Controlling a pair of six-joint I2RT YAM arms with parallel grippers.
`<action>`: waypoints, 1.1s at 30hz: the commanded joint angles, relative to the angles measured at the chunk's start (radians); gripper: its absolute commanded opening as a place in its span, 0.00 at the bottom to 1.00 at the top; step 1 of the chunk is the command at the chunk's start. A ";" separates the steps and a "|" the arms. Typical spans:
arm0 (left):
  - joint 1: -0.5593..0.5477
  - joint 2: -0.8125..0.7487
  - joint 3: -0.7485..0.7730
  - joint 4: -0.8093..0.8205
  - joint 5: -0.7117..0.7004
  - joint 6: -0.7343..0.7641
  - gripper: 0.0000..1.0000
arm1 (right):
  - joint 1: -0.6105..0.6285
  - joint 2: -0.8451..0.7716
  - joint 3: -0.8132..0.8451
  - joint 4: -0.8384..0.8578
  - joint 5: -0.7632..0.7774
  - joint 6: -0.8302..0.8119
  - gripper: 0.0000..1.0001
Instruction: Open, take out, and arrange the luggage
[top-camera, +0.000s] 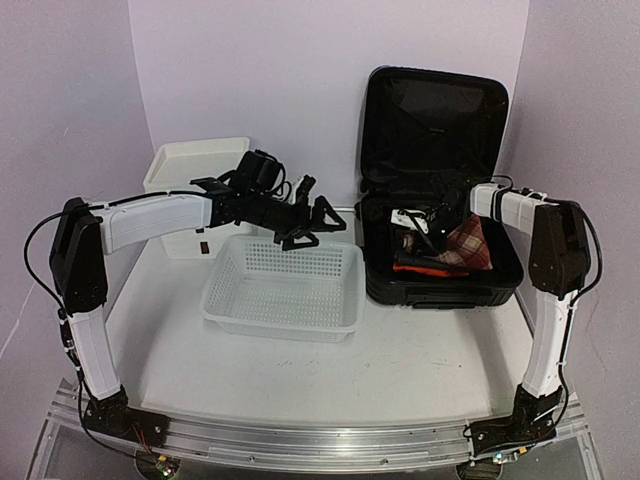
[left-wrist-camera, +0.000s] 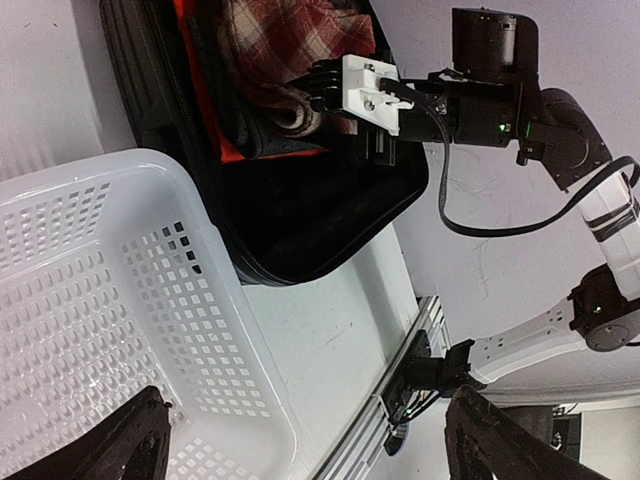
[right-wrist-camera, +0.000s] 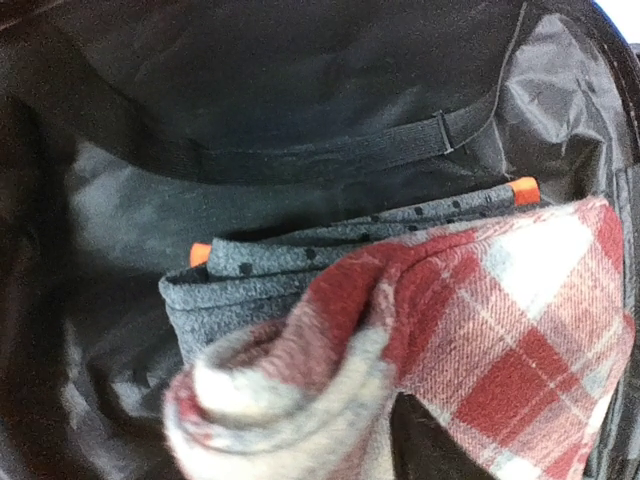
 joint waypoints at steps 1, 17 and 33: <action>0.014 -0.033 0.014 0.055 0.035 -0.100 0.98 | -0.002 0.005 0.049 0.022 -0.028 0.040 0.40; -0.006 0.205 0.223 0.070 0.184 -0.958 0.99 | -0.039 -0.139 0.001 0.007 -0.119 0.082 0.00; -0.087 0.423 0.446 0.167 0.080 -1.357 1.00 | -0.035 -0.293 -0.138 0.055 -0.211 0.145 0.00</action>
